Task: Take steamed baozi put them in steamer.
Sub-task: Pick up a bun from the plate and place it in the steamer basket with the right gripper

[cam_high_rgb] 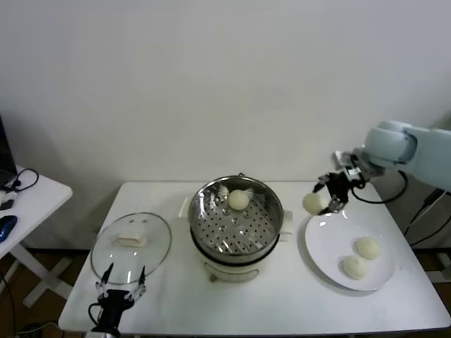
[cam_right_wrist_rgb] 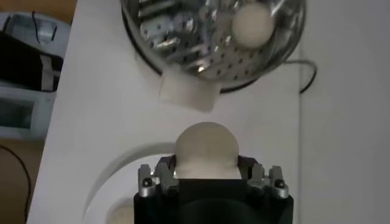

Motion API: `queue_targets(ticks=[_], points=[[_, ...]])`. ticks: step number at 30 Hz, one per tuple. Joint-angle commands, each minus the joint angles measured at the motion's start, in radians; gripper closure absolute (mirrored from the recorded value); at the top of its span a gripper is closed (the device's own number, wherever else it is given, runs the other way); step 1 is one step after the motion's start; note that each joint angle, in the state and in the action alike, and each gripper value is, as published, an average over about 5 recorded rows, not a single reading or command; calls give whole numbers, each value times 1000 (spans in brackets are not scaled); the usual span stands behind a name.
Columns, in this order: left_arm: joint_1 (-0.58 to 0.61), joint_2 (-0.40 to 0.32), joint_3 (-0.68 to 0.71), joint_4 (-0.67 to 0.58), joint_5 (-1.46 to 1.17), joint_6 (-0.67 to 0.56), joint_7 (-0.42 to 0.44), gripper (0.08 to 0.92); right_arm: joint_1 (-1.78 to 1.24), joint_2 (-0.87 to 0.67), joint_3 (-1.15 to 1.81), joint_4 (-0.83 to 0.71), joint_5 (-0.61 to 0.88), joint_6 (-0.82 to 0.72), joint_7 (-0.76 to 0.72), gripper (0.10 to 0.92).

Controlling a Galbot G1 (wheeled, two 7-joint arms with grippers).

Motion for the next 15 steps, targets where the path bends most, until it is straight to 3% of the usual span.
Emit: queue_targets(ticks=[1, 15], points=[[-4, 0, 1, 1, 1, -1, 0, 177, 149, 183, 2, 69, 188, -61, 44, 363], [-6, -10, -2, -18, -2, 5, 2, 177, -193, 428, 181, -48, 121, -164, 168, 364]])
